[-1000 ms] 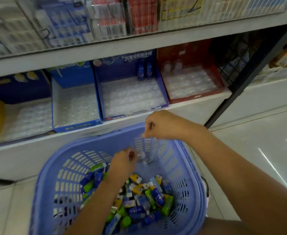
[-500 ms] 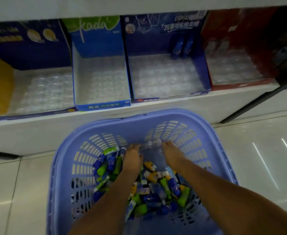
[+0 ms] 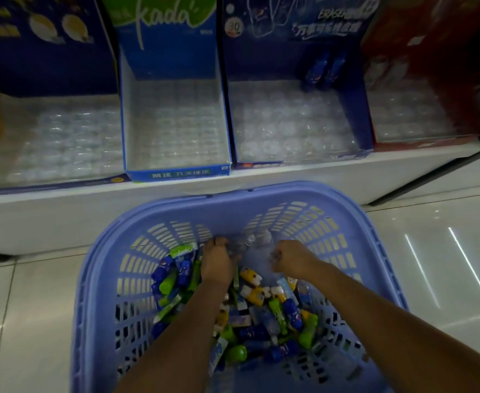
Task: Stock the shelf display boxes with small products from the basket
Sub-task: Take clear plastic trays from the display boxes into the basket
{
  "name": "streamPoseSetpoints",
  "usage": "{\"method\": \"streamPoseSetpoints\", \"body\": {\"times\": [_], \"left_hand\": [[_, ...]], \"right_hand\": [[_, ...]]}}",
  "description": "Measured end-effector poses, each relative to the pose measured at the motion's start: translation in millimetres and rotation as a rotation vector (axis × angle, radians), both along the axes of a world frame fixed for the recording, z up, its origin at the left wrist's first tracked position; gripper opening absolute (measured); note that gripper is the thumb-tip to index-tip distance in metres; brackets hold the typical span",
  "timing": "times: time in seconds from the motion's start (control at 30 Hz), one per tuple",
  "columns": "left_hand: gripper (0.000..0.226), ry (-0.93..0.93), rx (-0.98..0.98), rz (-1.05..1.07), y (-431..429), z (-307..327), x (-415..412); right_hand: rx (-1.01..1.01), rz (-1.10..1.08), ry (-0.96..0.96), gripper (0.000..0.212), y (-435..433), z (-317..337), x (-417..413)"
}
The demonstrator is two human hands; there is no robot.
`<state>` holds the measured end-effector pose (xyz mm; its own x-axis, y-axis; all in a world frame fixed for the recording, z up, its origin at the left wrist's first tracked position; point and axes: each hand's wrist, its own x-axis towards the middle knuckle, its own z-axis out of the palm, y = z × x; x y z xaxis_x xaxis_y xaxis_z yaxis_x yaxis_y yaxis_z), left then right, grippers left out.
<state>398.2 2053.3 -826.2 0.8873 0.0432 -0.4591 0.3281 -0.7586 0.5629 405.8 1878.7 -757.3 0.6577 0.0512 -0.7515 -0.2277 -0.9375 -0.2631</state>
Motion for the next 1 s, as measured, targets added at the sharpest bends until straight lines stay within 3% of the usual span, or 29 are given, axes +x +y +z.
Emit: {"method": "streamPoseSetpoints", "body": {"times": [0.07, 0.17, 0.27, 0.37, 0.43, 0.53, 0.6, 0.73, 0.93, 1.0], "left_hand": [[0.030, -0.006, -0.017, -0.009, 4.4, 3.7, 1.0], [0.023, 0.020, -0.036, 0.017, 10.4, 14.4, 1.4], [0.018, 0.038, -0.113, 0.050, 15.6, 30.7, 0.6], [0.034, 0.117, -0.207, -0.039, 13.7, 67.9, 3.3], [0.030, 0.207, -0.158, -0.232, 5.1, 103.1, 6.9], [0.018, 0.205, -0.282, -0.380, -16.6, 158.8, 8.7], [0.021, 0.125, -0.398, -0.381, -32.2, 194.1, 6.8], [0.016, 0.004, -0.664, -0.250, -54.9, 247.9, 4.3], [0.008, 0.001, -0.943, -0.061, -68.8, 275.6, 5.7], [0.009, 0.005, -1.008, -0.011, -71.4, 276.5, 7.6]], "right_hand": [[0.176, -0.073, -0.028, 0.043, -3.6, 20.2, -1.0], [0.627, -0.467, 0.056, 0.012, -7.0, 65.2, -6.6], [0.989, -0.695, 0.129, 0.031, -14.0, 101.6, -15.2], [1.200, -0.753, 0.090, 0.036, -23.5, 132.5, -23.1], [1.316, -0.793, 0.049, 0.034, -33.6, 147.1, -26.1], [1.466, -0.851, -0.004, 0.030, -50.7, 165.6, -23.3], [1.506, -0.889, -0.106, 0.036, -61.6, 178.2, -18.0], [1.489, -0.960, -0.404, 0.027, -88.0, 201.5, -0.1], [1.038, -0.799, -0.656, 0.019, -125.2, 229.7, 47.0], [0.759, -0.695, -0.830, 0.024, -134.8, 230.9, 70.3]]}}
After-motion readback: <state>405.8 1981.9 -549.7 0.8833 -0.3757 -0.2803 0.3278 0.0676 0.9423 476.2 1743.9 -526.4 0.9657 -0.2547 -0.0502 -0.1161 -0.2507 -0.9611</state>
